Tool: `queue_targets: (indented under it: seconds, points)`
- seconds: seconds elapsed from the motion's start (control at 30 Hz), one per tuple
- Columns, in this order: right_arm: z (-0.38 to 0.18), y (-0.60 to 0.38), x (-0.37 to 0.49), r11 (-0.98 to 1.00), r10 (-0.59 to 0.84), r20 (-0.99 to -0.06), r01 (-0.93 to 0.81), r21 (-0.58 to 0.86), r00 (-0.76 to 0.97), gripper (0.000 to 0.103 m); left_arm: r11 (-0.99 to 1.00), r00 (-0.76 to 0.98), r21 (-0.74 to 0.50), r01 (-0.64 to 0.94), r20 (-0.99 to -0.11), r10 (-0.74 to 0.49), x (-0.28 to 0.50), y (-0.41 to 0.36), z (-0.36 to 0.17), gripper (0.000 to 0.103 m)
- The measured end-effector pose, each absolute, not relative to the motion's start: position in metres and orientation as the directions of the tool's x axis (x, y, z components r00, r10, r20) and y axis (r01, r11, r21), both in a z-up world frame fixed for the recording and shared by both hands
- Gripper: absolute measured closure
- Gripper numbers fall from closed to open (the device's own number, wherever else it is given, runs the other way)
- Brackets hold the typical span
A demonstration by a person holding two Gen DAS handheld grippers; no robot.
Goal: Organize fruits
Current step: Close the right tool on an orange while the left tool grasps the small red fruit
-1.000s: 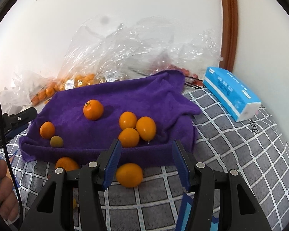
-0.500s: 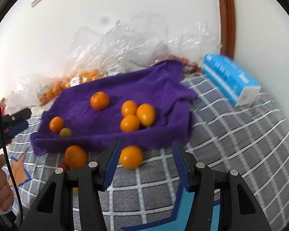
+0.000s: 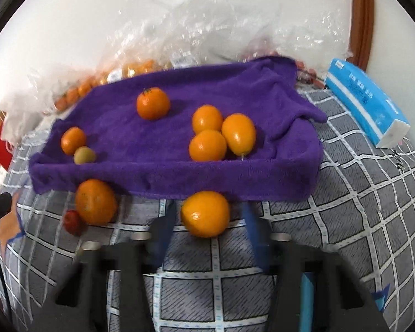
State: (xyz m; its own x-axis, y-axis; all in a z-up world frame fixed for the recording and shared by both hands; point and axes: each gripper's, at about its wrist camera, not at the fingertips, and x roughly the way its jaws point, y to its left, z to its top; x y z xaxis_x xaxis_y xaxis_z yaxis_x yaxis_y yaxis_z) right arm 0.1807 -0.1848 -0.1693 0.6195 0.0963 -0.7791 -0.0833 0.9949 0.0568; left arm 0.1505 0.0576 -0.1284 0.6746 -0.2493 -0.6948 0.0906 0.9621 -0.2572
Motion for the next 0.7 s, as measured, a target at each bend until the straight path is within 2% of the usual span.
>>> queue_targets:
  seconds: [0.2, 0.37, 0.43, 0.5, 0.7]
  points:
    - [-0.158, -0.197, 0.159, 0.994, 0.104, -0.704, -0.091, 0.057, 0.702, 0.068, 0.953, 0.605, -0.280, 0.112, -0.742, -0.289, 0.166, 0.029, -0.153, 0.043]
    - [-0.160, -0.206, 0.154, 0.988, 0.152, -0.703, -0.108, 0.108, 0.695, 0.068, 0.961, 0.598, -0.229, 0.157, -0.752, -0.277, 0.170, 0.011, -0.163, 0.043]
    - [-0.159, -0.209, 0.152, 0.987, 0.160, -0.702, -0.100, 0.126, 0.694, 0.068, 0.969, 0.594, -0.180, 0.168, -0.766, -0.245, 0.174, 0.004, -0.166, 0.049]
    - [-0.160, -0.208, 0.154, 0.988, 0.156, -0.707, -0.101, 0.119, 0.689, 0.068, 0.976, 0.603, -0.131, 0.176, -0.769, -0.212, 0.177, -0.002, -0.166, 0.059]
    - [-0.158, -0.201, 0.150, 0.991, 0.132, -0.696, -0.114, 0.072, 0.705, 0.068, 0.973, 0.598, -0.098, 0.210, -0.774, -0.207, 0.187, -0.011, -0.167, 0.069]
